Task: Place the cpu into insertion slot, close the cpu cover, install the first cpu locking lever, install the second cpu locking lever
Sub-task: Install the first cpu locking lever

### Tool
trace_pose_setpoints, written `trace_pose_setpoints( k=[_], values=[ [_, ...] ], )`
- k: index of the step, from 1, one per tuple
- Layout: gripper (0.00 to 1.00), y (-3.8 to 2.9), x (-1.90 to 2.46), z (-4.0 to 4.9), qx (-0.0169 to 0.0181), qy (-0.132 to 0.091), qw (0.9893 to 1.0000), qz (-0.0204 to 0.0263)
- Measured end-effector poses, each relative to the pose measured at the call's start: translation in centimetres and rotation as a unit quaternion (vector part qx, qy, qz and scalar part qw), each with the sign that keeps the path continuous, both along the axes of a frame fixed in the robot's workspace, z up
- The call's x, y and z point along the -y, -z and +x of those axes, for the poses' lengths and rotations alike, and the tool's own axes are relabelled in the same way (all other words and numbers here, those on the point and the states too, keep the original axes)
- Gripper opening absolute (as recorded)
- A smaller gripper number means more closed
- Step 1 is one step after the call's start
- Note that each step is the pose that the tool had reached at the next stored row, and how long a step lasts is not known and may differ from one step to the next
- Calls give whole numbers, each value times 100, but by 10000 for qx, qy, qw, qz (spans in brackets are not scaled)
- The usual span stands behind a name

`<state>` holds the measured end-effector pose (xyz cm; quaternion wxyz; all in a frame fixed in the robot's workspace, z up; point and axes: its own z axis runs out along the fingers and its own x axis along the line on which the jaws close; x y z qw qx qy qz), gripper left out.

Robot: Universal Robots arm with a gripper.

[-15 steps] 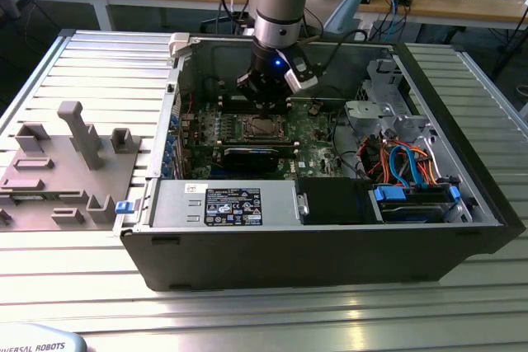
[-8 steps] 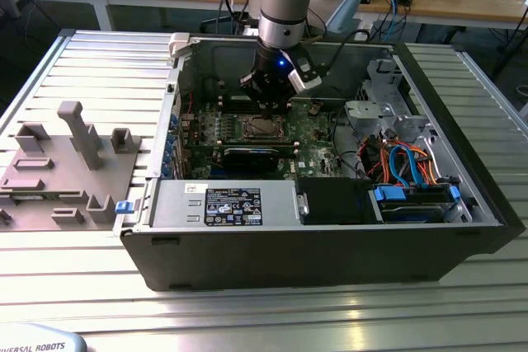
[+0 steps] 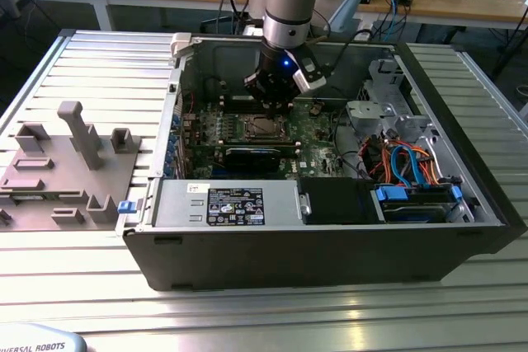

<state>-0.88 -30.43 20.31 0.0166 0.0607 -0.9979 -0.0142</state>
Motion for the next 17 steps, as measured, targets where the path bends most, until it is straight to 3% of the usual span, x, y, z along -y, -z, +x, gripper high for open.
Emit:
trace_pose_setpoints(
  k=[1, 8, 12, 17],
  values=[
    [11, -19, -1, 7, 23, -3, 10000, -3],
    [11, -184, 7, 1, 11, 1, 10000, -14],
    [11, -230, 28, 2, 11, 0, 10000, -14],
    [11, -231, 150, 1, 11, 0, 10000, -17]
  ],
)
